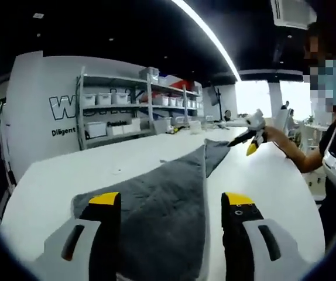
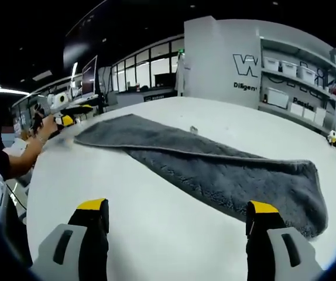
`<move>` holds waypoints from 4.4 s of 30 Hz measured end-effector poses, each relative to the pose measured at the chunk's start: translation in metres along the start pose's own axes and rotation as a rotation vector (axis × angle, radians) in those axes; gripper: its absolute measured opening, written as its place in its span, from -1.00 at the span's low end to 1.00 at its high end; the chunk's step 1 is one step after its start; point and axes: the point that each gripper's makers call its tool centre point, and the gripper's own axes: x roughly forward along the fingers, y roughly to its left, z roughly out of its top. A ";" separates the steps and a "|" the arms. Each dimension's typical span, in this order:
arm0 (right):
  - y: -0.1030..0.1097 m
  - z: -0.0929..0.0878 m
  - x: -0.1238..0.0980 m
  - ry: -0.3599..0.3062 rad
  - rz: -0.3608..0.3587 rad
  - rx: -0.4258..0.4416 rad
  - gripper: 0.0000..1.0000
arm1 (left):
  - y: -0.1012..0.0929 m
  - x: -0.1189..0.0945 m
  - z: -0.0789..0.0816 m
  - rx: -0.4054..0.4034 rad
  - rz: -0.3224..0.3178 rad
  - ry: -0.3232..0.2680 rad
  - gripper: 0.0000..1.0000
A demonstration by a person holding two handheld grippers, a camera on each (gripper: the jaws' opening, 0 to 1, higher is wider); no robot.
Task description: Open the folded towel by lifting each exposed corner and separating the folded layers until the towel lies flat within the target outline without major curled edges
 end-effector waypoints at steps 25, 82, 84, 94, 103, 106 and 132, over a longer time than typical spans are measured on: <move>-0.030 0.001 -0.004 -0.005 -0.070 0.029 0.98 | 0.005 -0.003 -0.033 -0.109 0.027 0.106 0.99; -0.291 0.012 0.012 0.212 -0.426 -0.044 -0.34 | -0.003 -0.007 -0.052 -0.093 0.014 0.185 0.95; -0.288 0.011 0.019 0.222 -0.406 -0.066 -0.42 | -0.003 -0.007 -0.052 -0.092 0.012 0.186 0.95; -0.280 0.011 0.027 0.216 -0.366 -0.131 -0.90 | -0.004 -0.007 -0.055 -0.094 0.005 0.200 0.93; -0.271 0.022 0.019 0.154 -0.368 -0.186 -1.00 | -0.002 -0.007 -0.056 -0.094 0.012 0.207 0.92; -0.265 0.024 0.015 0.140 -0.362 -0.196 -1.00 | -0.002 -0.007 -0.056 -0.092 0.013 0.205 0.92; -0.133 0.038 -0.070 -0.066 -0.262 -0.423 -1.00 | 0.000 -0.010 -0.051 -0.095 0.013 0.194 0.89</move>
